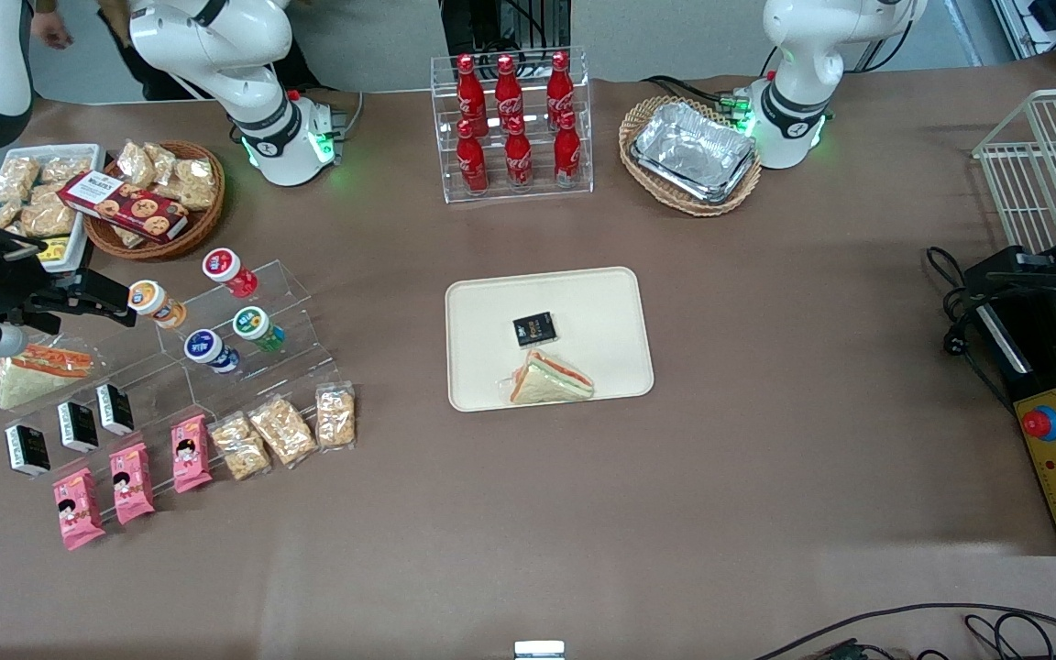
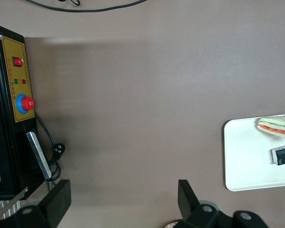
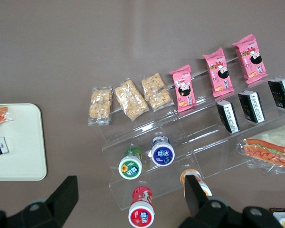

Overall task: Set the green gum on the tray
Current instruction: 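Move the right gripper over the gum bottles on the acrylic rack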

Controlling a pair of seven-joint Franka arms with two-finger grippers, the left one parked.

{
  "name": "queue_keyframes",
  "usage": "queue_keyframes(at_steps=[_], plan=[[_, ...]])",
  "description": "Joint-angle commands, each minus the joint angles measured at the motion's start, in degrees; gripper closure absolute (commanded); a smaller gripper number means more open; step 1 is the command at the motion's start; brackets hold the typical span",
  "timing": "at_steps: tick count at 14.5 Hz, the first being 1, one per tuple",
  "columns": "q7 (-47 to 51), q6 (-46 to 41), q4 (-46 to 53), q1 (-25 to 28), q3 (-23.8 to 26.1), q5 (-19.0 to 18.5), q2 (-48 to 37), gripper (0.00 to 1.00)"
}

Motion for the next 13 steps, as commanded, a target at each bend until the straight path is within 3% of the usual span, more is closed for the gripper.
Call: queue_keyframes(at_steps=[1, 5, 8, 13], plan=[[-0.2, -0.2, 1.6, 0.1, 0.0, -0.9, 0.8, 0.00], [-0.8, -0.8, 1.0, 0.2, 0.3, -0.6, 0.6, 0.00], [-9.5, -0.5, -1.2, 0.2, 0.3, -0.6, -0.3, 0.00], [-13.8, -0.6, -8.0, 0.9, 0.3, -0.6, -3.7, 0.00]])
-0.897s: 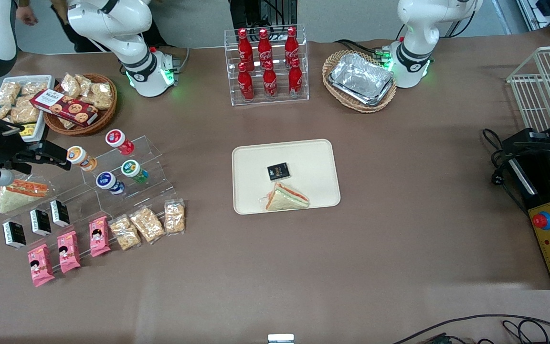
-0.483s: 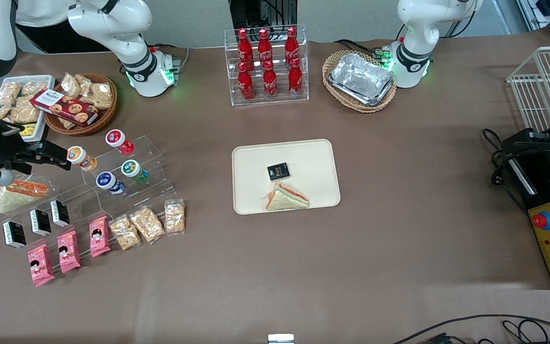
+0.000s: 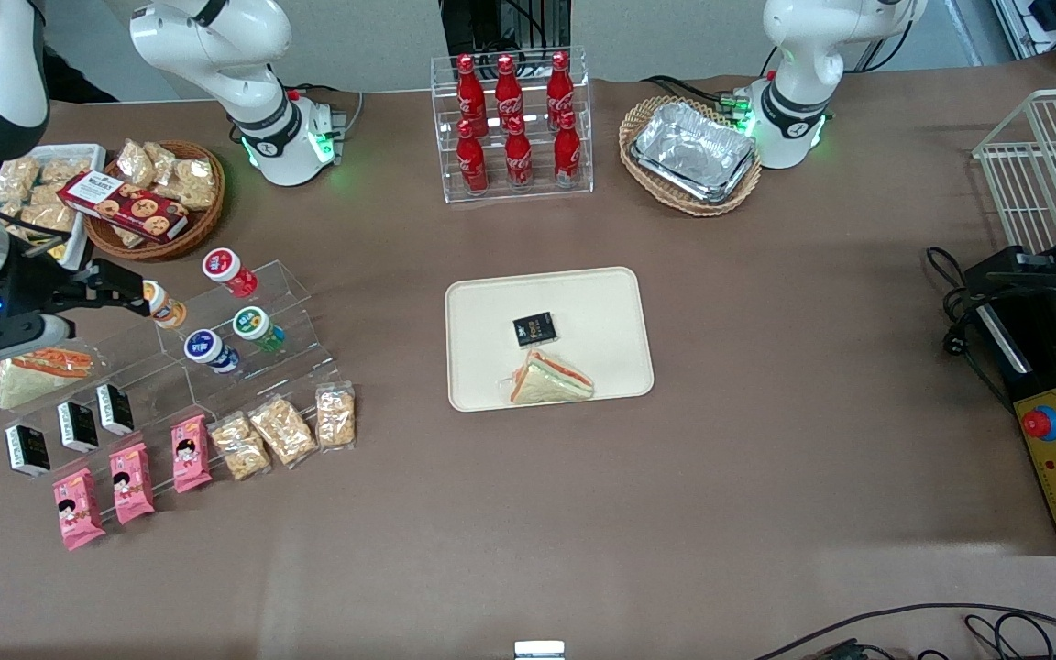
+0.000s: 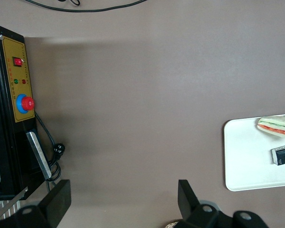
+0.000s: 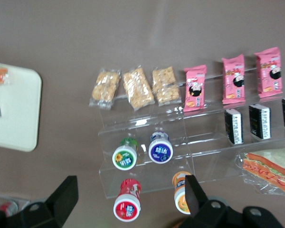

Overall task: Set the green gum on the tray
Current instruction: 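Move the right gripper over the gum bottles on the acrylic rack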

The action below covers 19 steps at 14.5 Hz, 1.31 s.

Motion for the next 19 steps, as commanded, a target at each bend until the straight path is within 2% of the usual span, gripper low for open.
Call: queue_keyframes(at_steps=[1, 11, 19], plan=[[-1.9, 2.7, -8.5, 0.7, 0.0, -0.6, -4.8, 0.00], [-2.4, 21.5, -36.0, 3.7, 0.1, -0.9, -16.8, 0.00], [-1.8, 33.1, -46.9, 4.5, 0.1, -1.4, -18.7, 0.00]])
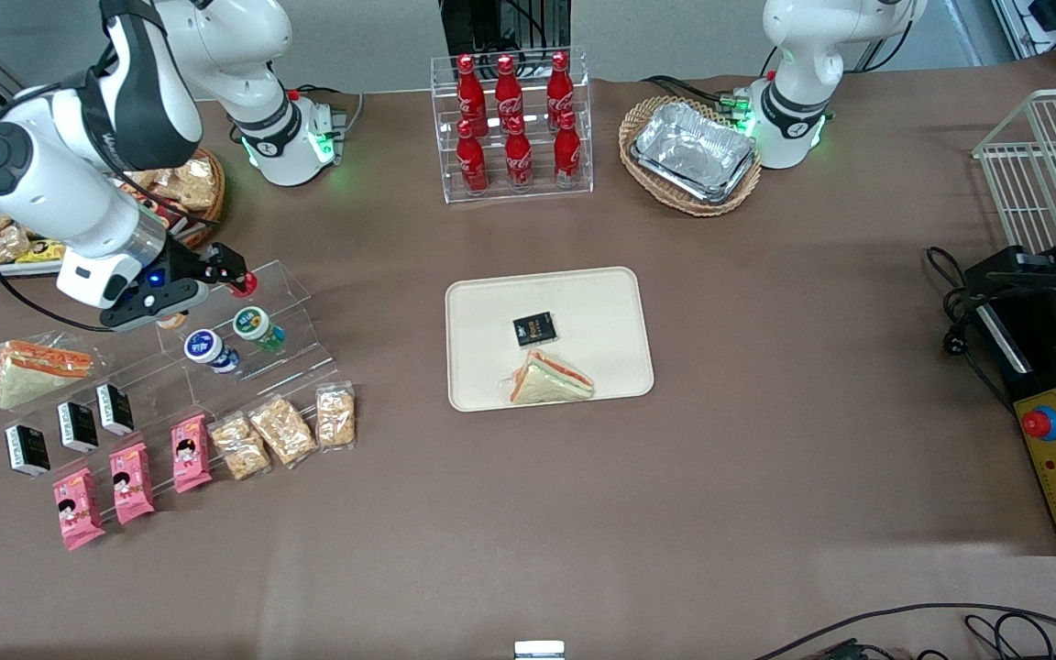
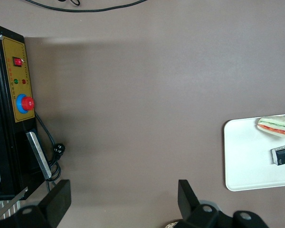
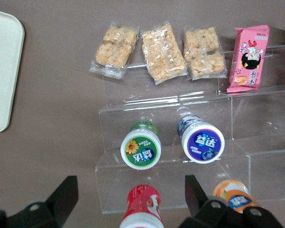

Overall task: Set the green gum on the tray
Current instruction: 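Lower the right gripper onto the green-capped gum bottle and close it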

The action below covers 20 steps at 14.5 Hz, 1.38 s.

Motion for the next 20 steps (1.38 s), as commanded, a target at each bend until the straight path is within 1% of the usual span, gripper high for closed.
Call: queue_keyframes(at_steps=[1, 7, 13, 20], plan=[[0.2, 6.5, -5.8, 0.7, -0.2, -1.1, -2.3, 0.00], [0.2, 15.6, -11.7, 0.7, -0.2, -1.5, -1.0, 0.00], [1.0, 23.3, -15.2, 0.7, -0.2, -1.5, 1.8, 0.00], [3.2, 28.6, -17.0, 0.8, -0.2, -1.5, 4.6, 0.00]])
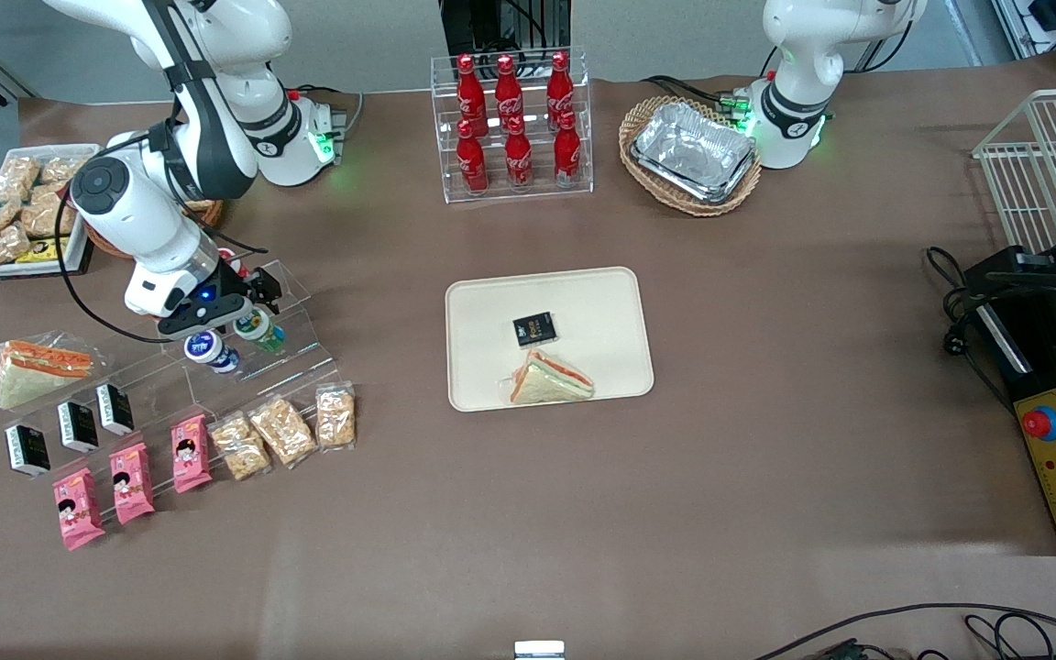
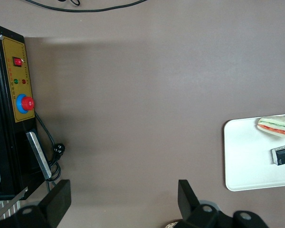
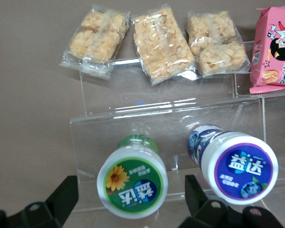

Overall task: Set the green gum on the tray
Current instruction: 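Lower the right gripper onto the green-capped gum bottle and close it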

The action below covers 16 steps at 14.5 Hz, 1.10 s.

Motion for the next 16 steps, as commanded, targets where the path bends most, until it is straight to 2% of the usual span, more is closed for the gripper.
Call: queue_keyframes(at_steps=[1, 4, 5, 7, 10, 16], plan=[[3.4, 3.1, -1.1, 0.5, -0.2, -0.8, 1.5, 0.00], [5.4, 3.2, -0.9, 1.2, -0.2, -0.8, 2.7, 0.00], [5.6, 3.3, -0.9, 1.2, -0.2, -0.8, 3.1, 0.06], [5.8, 3.2, -0.9, 1.2, -0.2, -0.8, 3.1, 0.41], [5.9, 2.8, -0.9, 1.2, -0.2, -0.8, 3.1, 0.74], [6.0, 1.4, 1.4, 1.1, -0.3, -0.8, 2.8, 0.75]])
